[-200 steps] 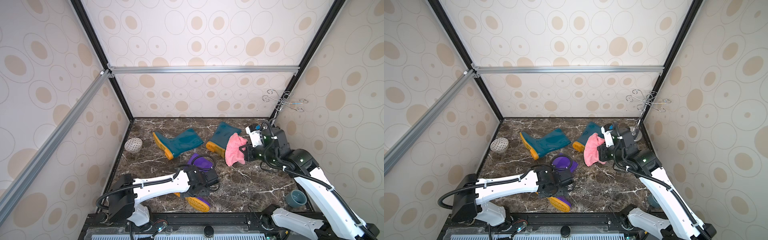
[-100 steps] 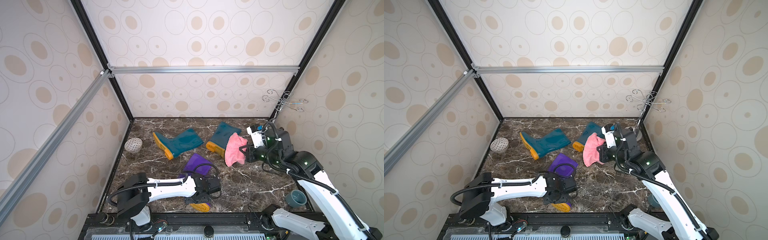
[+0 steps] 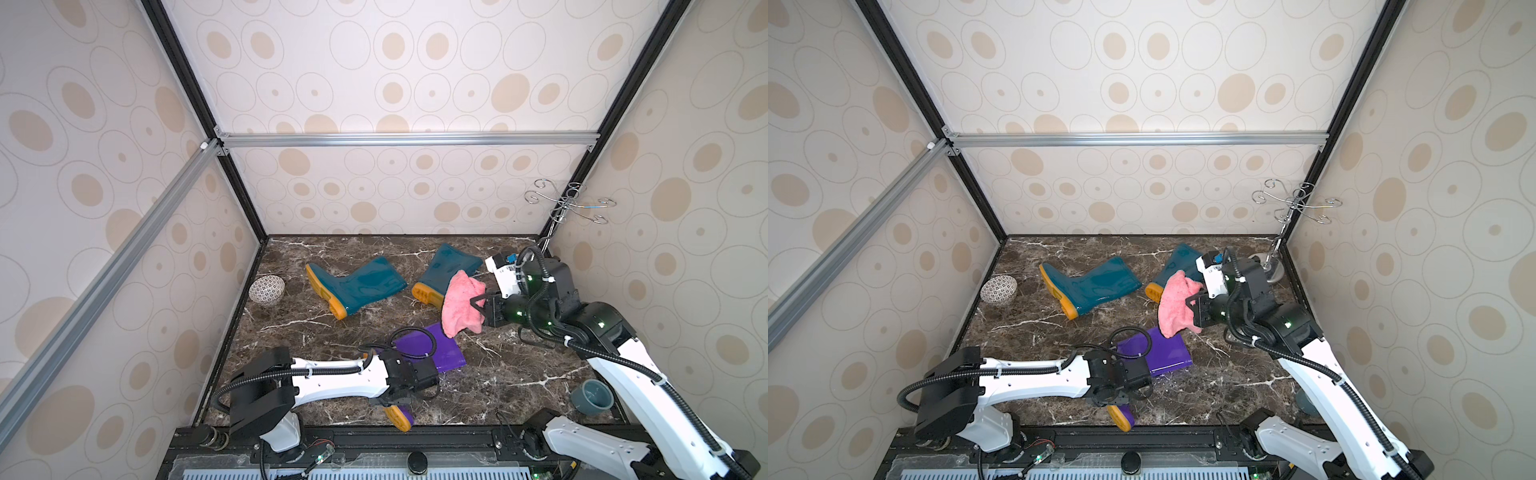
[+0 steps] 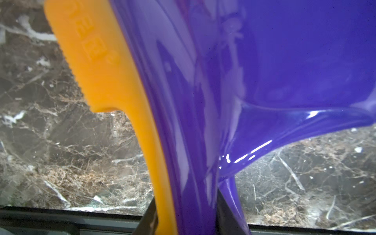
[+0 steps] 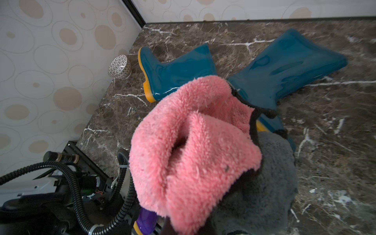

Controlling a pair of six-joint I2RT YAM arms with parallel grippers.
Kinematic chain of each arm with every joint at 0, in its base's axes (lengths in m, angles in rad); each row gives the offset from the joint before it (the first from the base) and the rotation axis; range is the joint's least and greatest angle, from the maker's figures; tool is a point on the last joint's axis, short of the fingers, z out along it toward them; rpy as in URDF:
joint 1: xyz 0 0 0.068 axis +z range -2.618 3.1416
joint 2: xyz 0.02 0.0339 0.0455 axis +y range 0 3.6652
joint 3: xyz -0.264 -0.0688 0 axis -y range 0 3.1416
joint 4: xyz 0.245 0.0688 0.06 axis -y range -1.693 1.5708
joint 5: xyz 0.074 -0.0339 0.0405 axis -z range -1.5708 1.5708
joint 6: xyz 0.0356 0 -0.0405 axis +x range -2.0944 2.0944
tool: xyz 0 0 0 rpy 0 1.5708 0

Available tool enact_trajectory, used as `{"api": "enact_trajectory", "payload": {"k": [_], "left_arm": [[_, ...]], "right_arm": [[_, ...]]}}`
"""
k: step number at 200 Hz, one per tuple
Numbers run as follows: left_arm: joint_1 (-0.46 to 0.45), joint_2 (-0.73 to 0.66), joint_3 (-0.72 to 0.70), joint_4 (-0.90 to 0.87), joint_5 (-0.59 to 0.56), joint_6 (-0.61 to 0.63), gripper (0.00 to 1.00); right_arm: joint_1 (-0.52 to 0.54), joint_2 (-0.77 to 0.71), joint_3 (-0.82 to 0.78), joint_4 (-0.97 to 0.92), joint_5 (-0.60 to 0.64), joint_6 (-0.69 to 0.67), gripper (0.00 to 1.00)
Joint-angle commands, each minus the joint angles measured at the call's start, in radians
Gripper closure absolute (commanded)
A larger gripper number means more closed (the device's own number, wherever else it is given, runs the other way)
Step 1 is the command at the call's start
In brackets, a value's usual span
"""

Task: Wipe the rubber boots with a cloth
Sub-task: Adjust the rubber boot at the center of the board, then wipe the dirt off the rubber boot.

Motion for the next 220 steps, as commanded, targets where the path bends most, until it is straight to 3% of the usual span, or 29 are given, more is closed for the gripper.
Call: {"api": "enact_trajectory", "payload": {"k": [1, 26, 36, 96, 132, 158, 196, 220], "left_arm": [[0.013, 0.006, 0.003, -0.060, -0.120, 0.118, 0.78], [0.030, -0.005, 0.025, -0.085, -0.239, 0.178, 0.85], [0.044, -0.021, 0.016, -0.086, -0.265, 0.212, 1.00], [0.109, -0.150, -0.118, 0.089, -0.362, 0.379, 1.00], [0.133, -0.239, -0.214, 0.312, -0.286, 0.485, 1.00], [0.144, -0.309, -0.297, 0.468, -0.220, 0.562, 1.00], [0.162, -0.339, -0.379, 0.590, -0.164, 0.586, 1.00], [0.163, -0.316, -0.386, 0.603, -0.159, 0.574, 1.00]], "right_arm": [[0.048, 0.046, -0.048, 0.121, -0.082, 0.059, 1.00], [0.081, 0.116, -0.095, 0.231, -0.093, 0.108, 1.00], [0.083, 0.147, -0.117, 0.278, -0.112, 0.135, 1.00], [0.240, 0.391, -0.258, 0.622, -0.097, 0.351, 1.00], [0.304, 0.571, -0.273, 0.813, -0.076, 0.453, 1.00], [0.365, 0.664, -0.254, 0.862, 0.058, 0.489, 1.00], [0.402, 0.831, -0.227, 1.017, 0.033, 0.606, 1.00], [0.446, 0.797, -0.219, 0.920, 0.202, 0.594, 1.00]]}}
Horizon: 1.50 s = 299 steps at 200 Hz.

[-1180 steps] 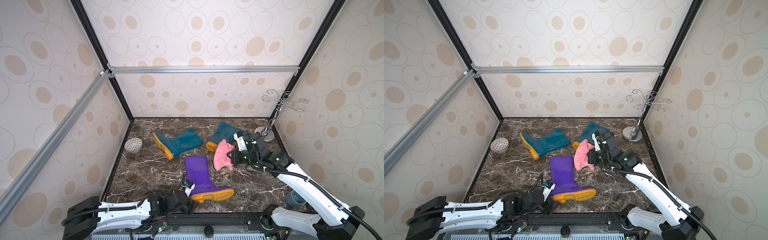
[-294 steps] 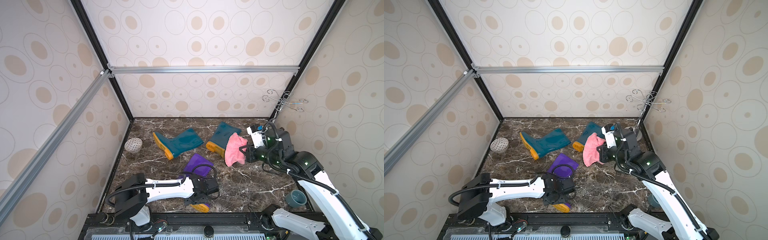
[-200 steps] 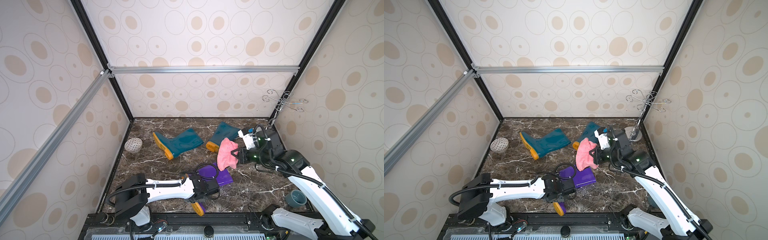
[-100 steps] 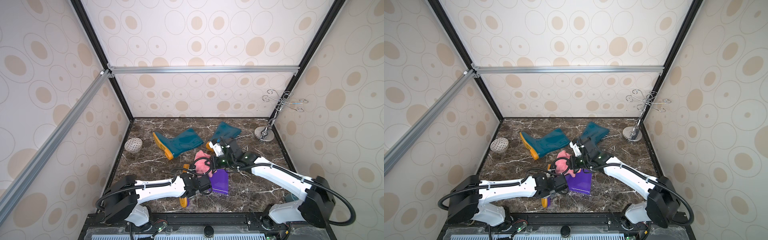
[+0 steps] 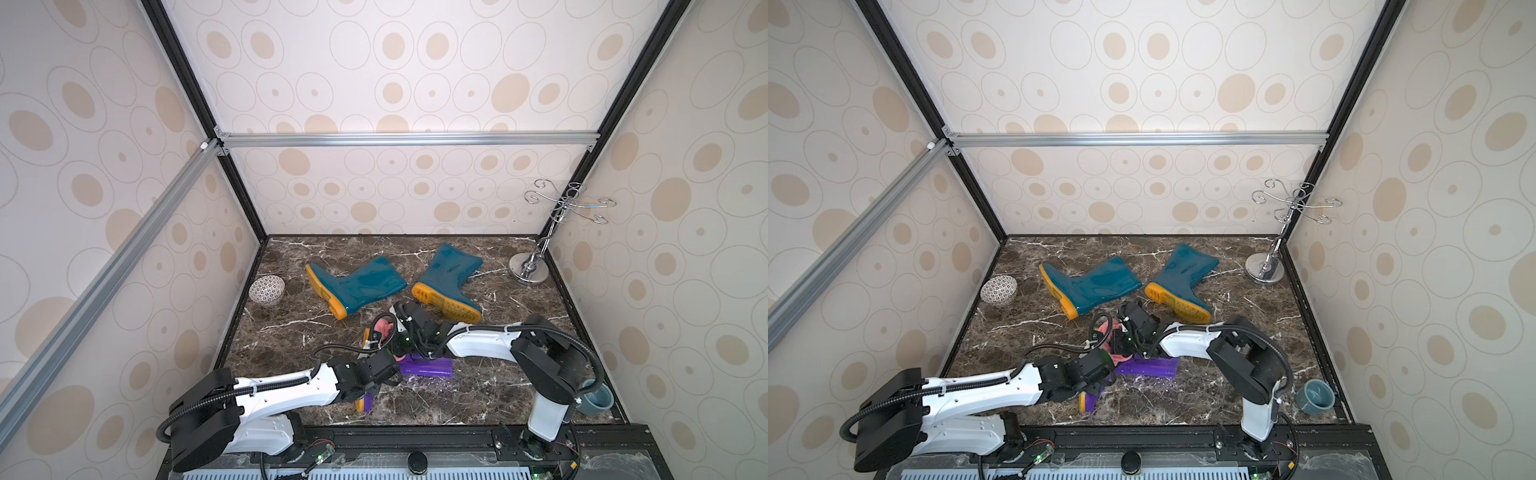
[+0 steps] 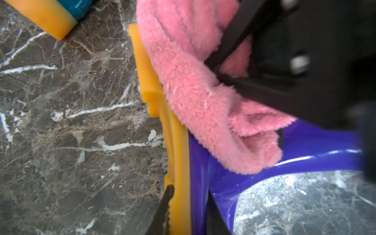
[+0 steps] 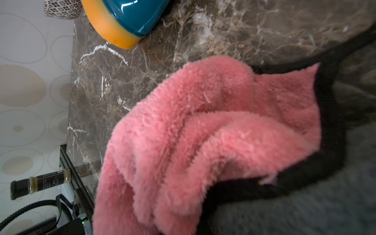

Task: Wipe the rubber boots with a cloth
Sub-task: Wipe the dirt off the rubber boot.

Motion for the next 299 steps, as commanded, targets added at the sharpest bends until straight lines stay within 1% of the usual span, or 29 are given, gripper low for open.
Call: {"api": "enact_trajectory", "payload": {"k": [1, 17, 27, 39, 56, 80, 101, 132, 140, 152, 160, 167, 178, 186, 201, 216, 234, 246, 262, 276, 288, 299], "left_arm": [[-0.007, 0.019, 0.001, 0.194, 0.029, 0.039, 1.00], [-0.006, 0.021, 0.007, 0.180, 0.012, 0.021, 1.00], [-0.005, 0.015, 0.006, 0.170, -0.006, 0.007, 1.00], [-0.005, 0.007, -0.004, 0.167, -0.016, -0.020, 1.00], [-0.005, 0.005, -0.016, 0.152, -0.030, -0.080, 1.00], [-0.002, 0.004, -0.017, 0.156, -0.032, -0.087, 1.00], [0.003, 0.002, -0.021, 0.163, -0.028, -0.099, 1.00], [0.013, 0.009, -0.022, 0.163, -0.033, -0.101, 1.00], [0.016, 0.007, -0.024, 0.167, -0.028, -0.096, 1.00], [0.015, 0.000, -0.030, 0.192, -0.004, -0.078, 1.00], [0.016, -0.007, -0.035, 0.202, 0.001, -0.077, 1.00], [0.016, -0.015, -0.041, 0.208, 0.001, -0.084, 1.00], [0.016, -0.036, -0.060, 0.238, 0.012, -0.082, 1.00], [0.016, -0.052, -0.081, 0.273, 0.028, -0.072, 1.00], [0.016, -0.081, -0.112, 0.319, 0.043, -0.063, 1.00], [0.016, -0.100, -0.124, 0.340, 0.044, -0.058, 1.00], [0.016, -0.104, -0.127, 0.352, 0.058, -0.067, 1.00], [0.017, -0.097, -0.130, 0.361, 0.076, -0.074, 1.00], [0.016, -0.086, -0.130, 0.364, 0.085, -0.082, 1.00], [0.017, -0.083, -0.125, 0.359, 0.083, -0.082, 1.00], [0.016, -0.087, -0.122, 0.357, 0.081, -0.087, 1.00], [0.016, -0.095, -0.121, 0.353, 0.079, -0.090, 1.00]], "right_arm": [[0.051, -0.009, 0.016, 0.003, 0.159, 0.107, 1.00], [0.034, -0.096, -0.076, -0.052, 0.278, 0.144, 1.00], [0.024, -0.146, -0.127, -0.071, 0.311, 0.138, 1.00], [0.012, -0.184, -0.158, -0.118, 0.296, 0.111, 1.00], [0.006, -0.223, -0.160, -0.284, 0.282, 0.079, 1.00], [-0.011, -0.295, -0.201, -0.441, 0.288, 0.063, 1.00], [-0.038, -0.411, -0.245, -0.526, 0.270, 0.028, 1.00], [-0.037, -0.595, -0.215, -0.747, 0.338, -0.012, 1.00], [-0.038, -0.626, -0.218, -0.763, 0.341, -0.029, 1.00], [-0.038, -0.662, -0.248, -0.736, 0.306, -0.060, 1.00], [-0.039, -0.659, -0.267, -0.698, 0.271, -0.071, 1.00], [-0.039, -0.637, -0.281, -0.628, 0.206, -0.085, 1.00], [-0.035, -0.583, -0.255, -0.596, 0.151, -0.088, 1.00], [-0.023, -0.539, -0.229, -0.559, 0.122, -0.100, 1.00], [0.005, -0.470, -0.191, -0.472, 0.111, -0.101, 1.00], [0.007, -0.400, -0.170, -0.336, 0.038, -0.075, 1.00], [0.013, -0.295, -0.084, -0.234, -0.063, -0.059, 1.00], [0.027, -0.234, -0.011, -0.191, -0.103, -0.062, 1.00], [0.046, -0.174, 0.082, -0.165, -0.119, -0.063, 1.00], [0.047, -0.142, 0.113, -0.115, -0.122, -0.034, 1.00], [0.044, -0.133, 0.102, -0.088, -0.085, -0.023, 1.00], [0.039, -0.141, 0.069, -0.101, -0.019, -0.003, 1.00]]}}
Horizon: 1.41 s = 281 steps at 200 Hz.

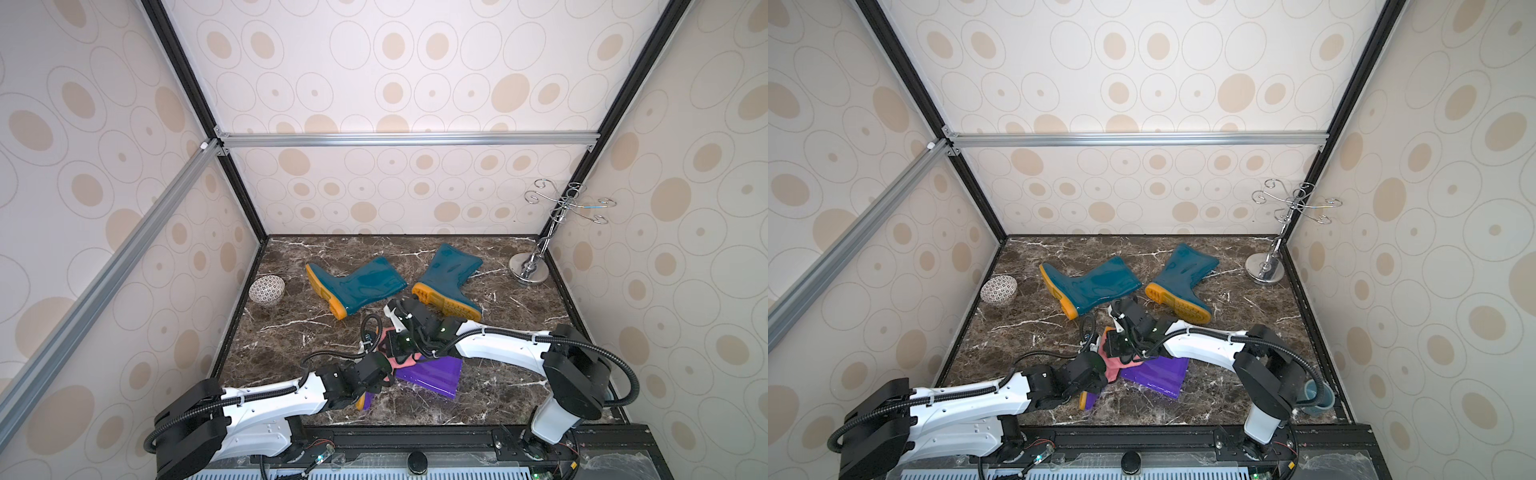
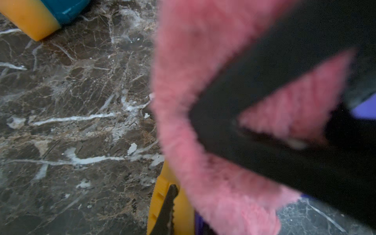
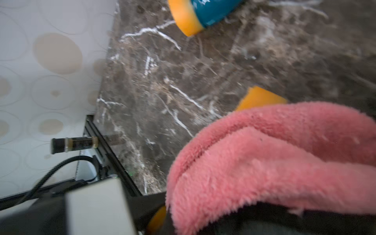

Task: Wipe the rubber boots with a cloth
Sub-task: Wipe the dirt off the rubber boot.

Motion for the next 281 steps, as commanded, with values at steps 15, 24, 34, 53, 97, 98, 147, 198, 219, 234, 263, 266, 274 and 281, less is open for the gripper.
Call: {"api": "enact_trajectory", "payload": {"k": [15, 24, 34, 53, 97, 98, 147, 198, 219, 234, 263, 266, 274, 281], "left_arm": [[0.004, -0.011, 0.004, 0.123, 0.024, -0.041, 1.00], [0.004, -0.018, -0.001, 0.124, 0.020, -0.046, 1.00], [0.003, -0.021, -0.008, 0.124, 0.016, -0.056, 1.00], [0.004, -0.018, -0.007, 0.123, 0.020, -0.063, 1.00], [0.006, -0.029, -0.014, 0.136, 0.015, -0.075, 1.00], [0.006, -0.029, -0.013, 0.136, 0.015, -0.075, 1.00], [0.008, -0.033, -0.010, 0.130, 0.019, -0.067, 1.00], [0.007, -0.036, -0.020, 0.160, 0.033, -0.071, 1.00], [0.008, -0.032, -0.022, 0.168, 0.035, -0.069, 1.00], [0.007, -0.029, -0.025, 0.174, 0.042, -0.064, 1.00], [0.008, -0.033, -0.021, 0.172, 0.041, -0.064, 1.00], [0.008, -0.034, -0.019, 0.170, 0.039, -0.065, 1.00], [0.008, -0.039, -0.019, 0.168, 0.035, -0.067, 1.00], [0.008, -0.043, -0.022, 0.167, 0.036, -0.070, 1.00]], "right_arm": [[-0.035, -0.034, -0.135, 0.130, 0.083, 0.121, 1.00], [-0.055, -0.066, -0.212, 0.159, 0.095, 0.152, 1.00], [-0.070, -0.106, -0.289, 0.174, 0.094, 0.167, 1.00], [-0.071, -0.217, -0.358, 0.011, 0.186, 0.142, 1.00], [-0.114, -0.517, -0.390, -0.441, 0.389, 0.068, 1.00], [-0.114, -0.522, -0.389, -0.446, 0.390, 0.066, 1.00], [-0.124, -0.542, -0.321, -0.505, 0.247, -0.047, 1.00], [-0.087, -0.238, -0.245, -0.134, -0.011, -0.018, 1.00], [-0.068, -0.139, -0.145, -0.050, -0.051, -0.011, 1.00], [-0.063, -0.084, -0.075, -0.026, -0.057, -0.011, 1.00], [-0.066, -0.023, -0.021, 0.009, -0.020, 0.005, 1.00], [-0.066, -0.022, -0.024, 0.008, -0.014, 0.006, 1.00], [-0.068, -0.027, -0.041, -0.003, 0.015, 0.009, 1.00], [-0.071, -0.043, -0.073, -0.004, 0.047, 0.018, 1.00]]}}
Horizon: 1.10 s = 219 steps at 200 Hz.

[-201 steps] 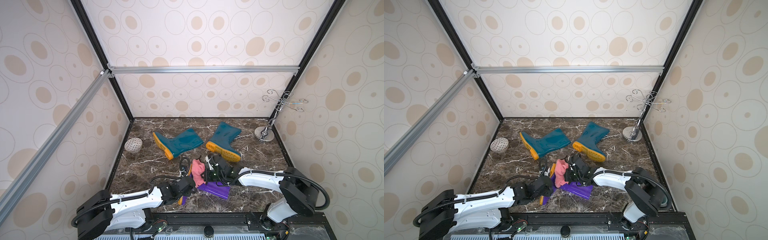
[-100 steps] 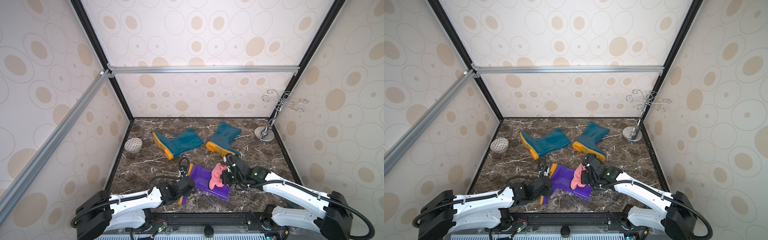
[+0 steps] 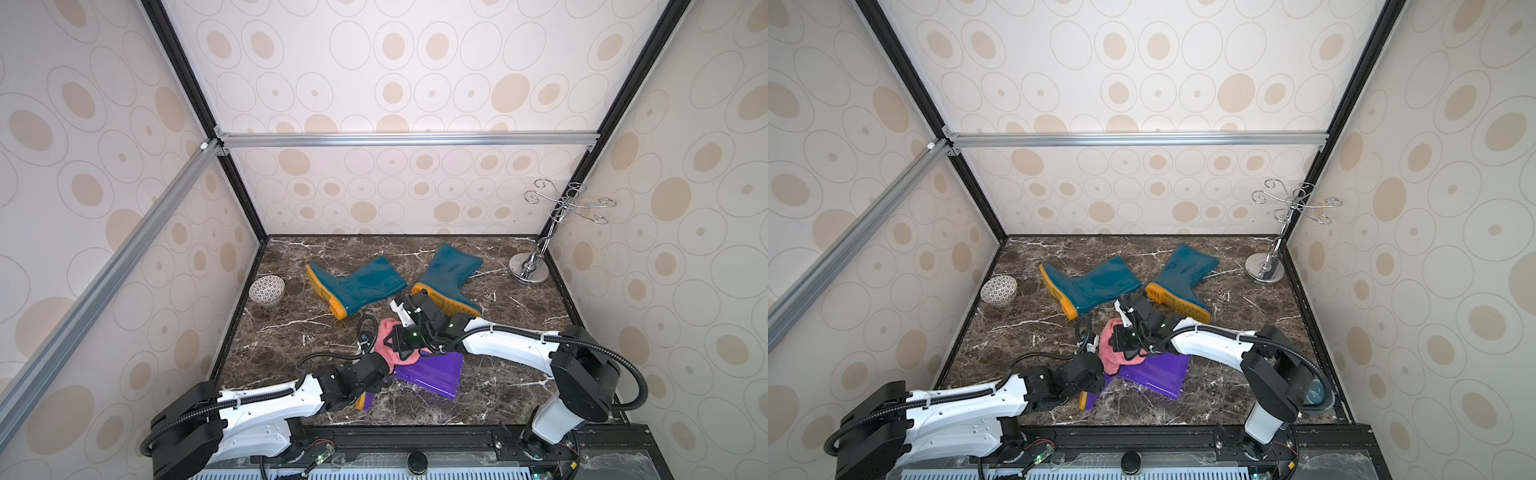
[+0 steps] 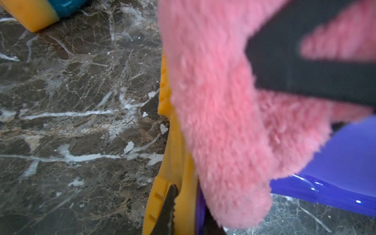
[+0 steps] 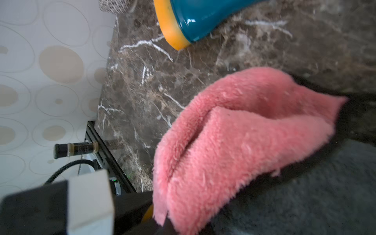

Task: Wipe the rubber boots with a cloth
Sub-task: Wipe the dirt off the rubber boot.

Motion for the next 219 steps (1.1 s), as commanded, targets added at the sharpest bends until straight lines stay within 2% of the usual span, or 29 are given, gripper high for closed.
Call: {"api": "enact_trajectory", "payload": {"k": [1, 22, 43, 91, 116, 130, 152, 179, 219], "left_arm": [[0.003, -0.016, 0.005, 0.135, 0.024, -0.033, 1.00], [0.004, -0.022, -0.002, 0.137, 0.027, -0.038, 1.00], [0.005, -0.021, -0.004, 0.135, 0.024, -0.038, 1.00], [0.005, -0.028, -0.004, 0.139, 0.022, -0.038, 1.00], [0.009, -0.037, -0.007, 0.136, 0.025, -0.039, 1.00], [0.008, -0.045, -0.009, 0.138, 0.027, -0.042, 1.00], [0.009, -0.053, -0.017, 0.146, 0.022, -0.046, 1.00], [0.011, -0.050, -0.021, 0.161, 0.029, -0.045, 1.00], [0.011, -0.038, -0.017, 0.161, 0.052, -0.046, 1.00]], "right_arm": [[-0.005, -0.007, -0.047, 0.013, 0.073, 0.049, 1.00], [-0.022, -0.083, -0.204, 0.063, 0.122, 0.081, 1.00], [-0.042, -0.163, -0.317, 0.019, 0.138, 0.097, 1.00], [-0.043, -0.547, -0.391, -0.430, 0.386, 0.024, 1.00], [-0.045, -0.639, -0.365, -0.533, 0.371, -0.033, 1.00], [-0.043, -0.624, -0.360, -0.516, 0.318, -0.042, 1.00], [-0.040, -0.538, -0.374, -0.377, 0.230, -0.027, 1.00], [-0.018, -0.354, -0.321, -0.185, 0.164, 0.012, 1.00], [0.061, -0.058, -0.142, 0.029, 0.052, 0.063, 1.00]]}}
